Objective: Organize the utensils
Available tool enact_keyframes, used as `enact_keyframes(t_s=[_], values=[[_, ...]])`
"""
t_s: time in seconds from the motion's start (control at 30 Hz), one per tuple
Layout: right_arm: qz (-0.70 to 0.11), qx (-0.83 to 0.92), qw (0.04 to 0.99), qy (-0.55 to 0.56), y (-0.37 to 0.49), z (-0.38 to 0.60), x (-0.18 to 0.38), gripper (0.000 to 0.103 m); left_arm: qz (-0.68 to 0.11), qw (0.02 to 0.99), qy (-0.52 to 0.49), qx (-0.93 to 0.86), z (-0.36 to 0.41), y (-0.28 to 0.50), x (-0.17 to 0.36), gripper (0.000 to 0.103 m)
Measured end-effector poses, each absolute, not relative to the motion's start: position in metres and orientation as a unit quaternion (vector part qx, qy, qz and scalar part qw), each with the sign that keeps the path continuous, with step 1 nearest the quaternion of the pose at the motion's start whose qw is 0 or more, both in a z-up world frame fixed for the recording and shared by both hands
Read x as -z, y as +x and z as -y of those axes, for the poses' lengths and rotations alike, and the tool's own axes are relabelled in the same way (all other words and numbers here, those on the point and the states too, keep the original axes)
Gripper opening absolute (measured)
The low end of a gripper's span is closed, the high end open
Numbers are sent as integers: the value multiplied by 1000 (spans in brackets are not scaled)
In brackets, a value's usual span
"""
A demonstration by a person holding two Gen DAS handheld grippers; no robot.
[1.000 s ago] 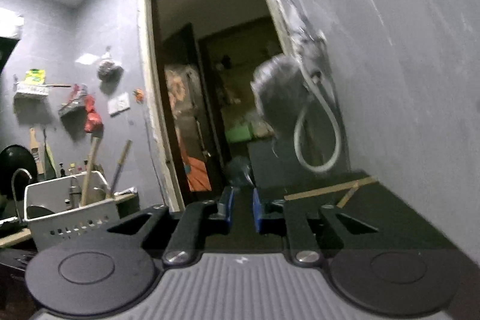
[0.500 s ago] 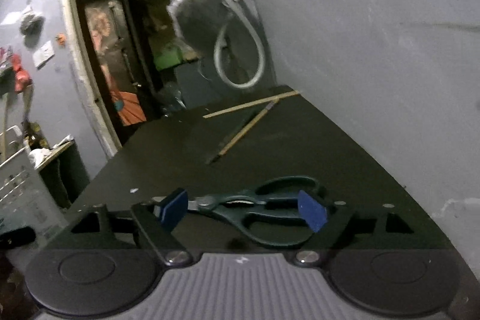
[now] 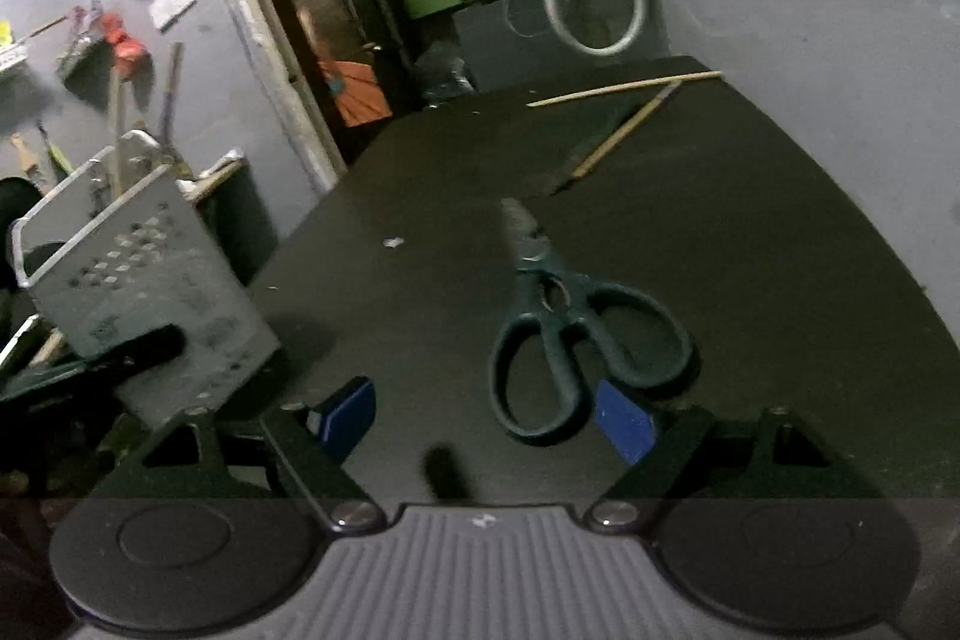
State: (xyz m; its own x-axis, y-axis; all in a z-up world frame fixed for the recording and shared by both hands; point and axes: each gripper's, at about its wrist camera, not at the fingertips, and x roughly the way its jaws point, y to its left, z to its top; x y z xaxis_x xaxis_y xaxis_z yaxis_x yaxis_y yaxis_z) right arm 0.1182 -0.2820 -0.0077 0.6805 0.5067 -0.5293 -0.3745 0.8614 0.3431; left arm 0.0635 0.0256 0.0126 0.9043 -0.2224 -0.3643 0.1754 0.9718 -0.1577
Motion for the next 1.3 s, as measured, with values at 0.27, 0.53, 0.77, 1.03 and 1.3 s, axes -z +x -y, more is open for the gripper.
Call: enact_keyframes(t_s=[0.27, 0.53, 0.77, 1.03, 1.3], values=[[-310, -199, 926, 86, 129, 283, 2, 71, -193, 974, -61, 104, -26, 65, -11, 79], [-314, -206, 926, 41, 158, 267, -4, 71, -194, 974, -60, 103, -26, 64, -11, 79], [-327, -219, 919, 3, 196, 249, -9, 74, -192, 973, -59, 110, -29, 65, -10, 80], [-324, -254, 911, -41, 236, 235, -15, 79, -192, 973, -59, 111, -30, 66, -8, 80], [-341, -254, 904, -50, 250, 232, -12, 79, -191, 973, -60, 116, -32, 68, -7, 80]])
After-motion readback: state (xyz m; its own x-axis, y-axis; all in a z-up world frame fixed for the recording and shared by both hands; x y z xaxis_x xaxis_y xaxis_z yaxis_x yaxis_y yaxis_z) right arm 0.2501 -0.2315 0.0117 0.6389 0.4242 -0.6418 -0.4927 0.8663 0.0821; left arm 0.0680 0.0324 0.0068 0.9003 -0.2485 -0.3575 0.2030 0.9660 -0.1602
